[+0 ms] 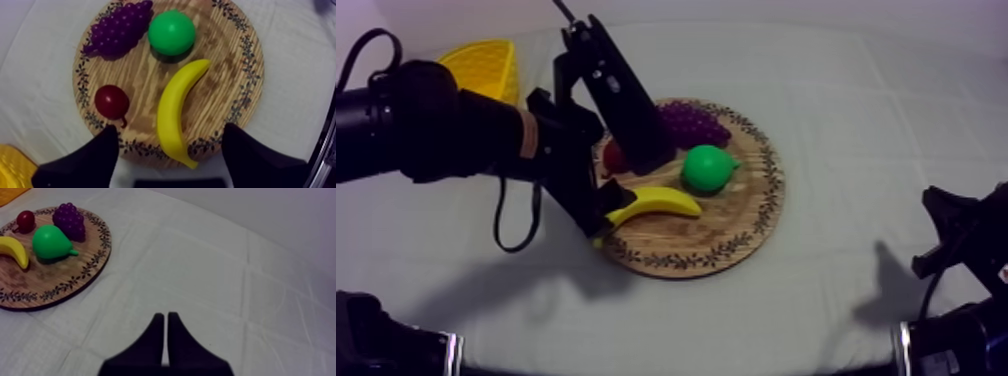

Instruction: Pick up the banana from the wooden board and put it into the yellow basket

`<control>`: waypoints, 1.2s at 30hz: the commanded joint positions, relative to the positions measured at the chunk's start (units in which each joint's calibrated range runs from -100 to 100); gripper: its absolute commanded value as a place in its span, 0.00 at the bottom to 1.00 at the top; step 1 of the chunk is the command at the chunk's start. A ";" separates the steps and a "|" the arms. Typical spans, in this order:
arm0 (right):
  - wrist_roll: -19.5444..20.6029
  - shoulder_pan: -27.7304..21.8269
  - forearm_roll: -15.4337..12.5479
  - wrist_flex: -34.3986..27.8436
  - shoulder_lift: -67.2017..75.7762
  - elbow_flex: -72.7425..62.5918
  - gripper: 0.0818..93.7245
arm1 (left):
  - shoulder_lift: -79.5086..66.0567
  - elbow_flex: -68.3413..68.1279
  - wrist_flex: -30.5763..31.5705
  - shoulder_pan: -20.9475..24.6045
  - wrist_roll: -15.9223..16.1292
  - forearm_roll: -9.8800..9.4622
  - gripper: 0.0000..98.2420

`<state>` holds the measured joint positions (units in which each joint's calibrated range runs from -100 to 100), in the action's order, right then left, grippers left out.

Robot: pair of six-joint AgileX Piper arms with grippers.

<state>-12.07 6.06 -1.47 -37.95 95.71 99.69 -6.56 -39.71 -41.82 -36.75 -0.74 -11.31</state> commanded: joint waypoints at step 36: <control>-0.02 -0.01 -0.02 -0.04 0.04 -0.03 0.00 | 29.86 17.25 -16.25 1.49 -4.06 2.38 0.58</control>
<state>-12.10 6.06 -1.47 -37.95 95.71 99.69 23.12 -22.69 -57.80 -35.19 -4.61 -8.88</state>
